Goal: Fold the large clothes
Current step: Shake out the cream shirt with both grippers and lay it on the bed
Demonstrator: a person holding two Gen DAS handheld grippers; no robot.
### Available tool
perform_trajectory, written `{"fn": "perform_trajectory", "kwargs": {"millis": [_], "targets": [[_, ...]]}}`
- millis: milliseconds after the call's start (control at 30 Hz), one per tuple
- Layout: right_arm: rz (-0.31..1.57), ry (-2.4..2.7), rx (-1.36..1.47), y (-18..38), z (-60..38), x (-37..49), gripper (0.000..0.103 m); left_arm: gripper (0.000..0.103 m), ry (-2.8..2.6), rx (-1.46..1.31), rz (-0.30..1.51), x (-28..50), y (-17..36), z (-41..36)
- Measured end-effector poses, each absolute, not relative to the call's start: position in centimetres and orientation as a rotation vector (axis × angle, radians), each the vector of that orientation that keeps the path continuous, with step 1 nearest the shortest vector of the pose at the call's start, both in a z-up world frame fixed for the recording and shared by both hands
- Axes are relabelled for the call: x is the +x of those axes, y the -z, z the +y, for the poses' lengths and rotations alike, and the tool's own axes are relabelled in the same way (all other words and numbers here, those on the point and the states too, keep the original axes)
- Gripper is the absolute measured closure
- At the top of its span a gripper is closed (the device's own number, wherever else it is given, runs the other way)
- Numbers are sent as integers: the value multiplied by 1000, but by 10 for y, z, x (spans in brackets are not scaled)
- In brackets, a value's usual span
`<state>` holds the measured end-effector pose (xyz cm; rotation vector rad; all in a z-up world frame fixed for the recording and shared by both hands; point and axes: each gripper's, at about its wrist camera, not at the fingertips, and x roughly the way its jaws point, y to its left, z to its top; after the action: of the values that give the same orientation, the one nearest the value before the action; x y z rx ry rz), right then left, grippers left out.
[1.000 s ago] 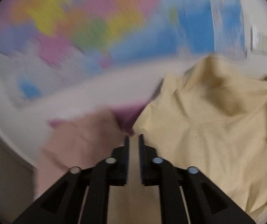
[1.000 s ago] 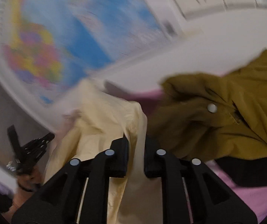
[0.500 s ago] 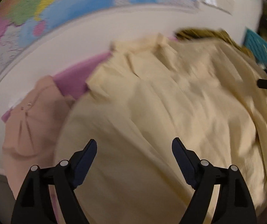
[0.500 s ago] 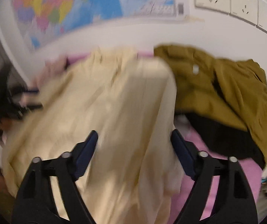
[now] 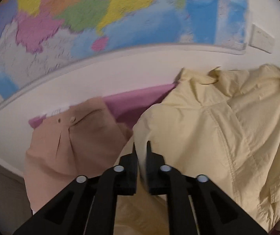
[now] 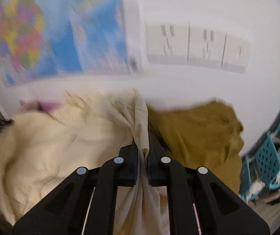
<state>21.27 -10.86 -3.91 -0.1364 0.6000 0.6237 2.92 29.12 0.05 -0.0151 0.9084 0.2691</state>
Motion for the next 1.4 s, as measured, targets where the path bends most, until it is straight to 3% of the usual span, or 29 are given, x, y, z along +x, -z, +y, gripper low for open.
{"fn": "perform_trajectory", "kwargs": {"millis": [67,100,167,233,267,300,333,467,533,567,600,667,700,733,800,833,933,1033,1067,1100,1167,1200,1233,1300,1400], "targets": [[678,-539,-190,73,-100,228,78,73,-318,3,946,29,20,295],[712,-538,-179,84,-102,232,63,66,-327,11,956,27,28,296],[745,-578,-71,98,-119,229,44,56,-315,4,956,18,32,301],[730,-618,-25,102,-140,211,40,50,-275,-36,940,5,26,303],[721,-629,-16,102,-148,203,34,50,-242,-64,913,-6,20,303],[710,-637,-4,103,-157,191,23,45,-223,-76,895,-13,15,298],[701,-654,13,105,-168,177,19,37,-186,-86,865,-27,6,293],[735,-736,34,128,-199,127,13,26,-66,-68,827,-54,-7,263],[792,-759,61,147,-207,113,13,25,-13,-32,849,-62,-1,242],[829,-771,79,157,-210,110,21,25,-3,-18,865,-63,3,233],[854,-782,81,165,-211,107,54,25,14,-8,895,-62,12,224],[849,-795,68,168,-213,105,85,33,38,3,936,-60,26,209],[822,-775,43,160,-217,105,99,52,35,13,944,-59,31,205],[797,-759,32,152,-220,107,100,74,2,53,958,-57,38,198],[705,-677,27,118,-239,115,100,94,-28,68,958,-55,39,199],[669,-650,24,107,-249,117,100,97,-50,52,927,-57,32,206],[597,-543,32,76,-278,136,100,98,-163,33,835,-69,-3,234],[619,-506,16,83,-276,157,97,98,-313,36,780,-80,-31,271],[634,-437,-43,93,-268,164,87,98,-380,49,792,-81,-31,284],[649,-394,-71,101,-262,168,73,96,-437,65,807,-80,-28,292],[717,-359,-60,124,-255,178,62,86,-603,167,869,-76,-4,305],[717,-354,-38,129,-255,175,60,66,-727,247,914,-73,16,309],[703,-356,-26,128,-255,170,58,55,-787,286,932,-71,27,312],[630,-370,17,121,-259,145,39,54,-823,253,944,-77,42,317],[501,-459,47,105,-262,95,36,48,-663,-9,795,-108,22,319]]}}
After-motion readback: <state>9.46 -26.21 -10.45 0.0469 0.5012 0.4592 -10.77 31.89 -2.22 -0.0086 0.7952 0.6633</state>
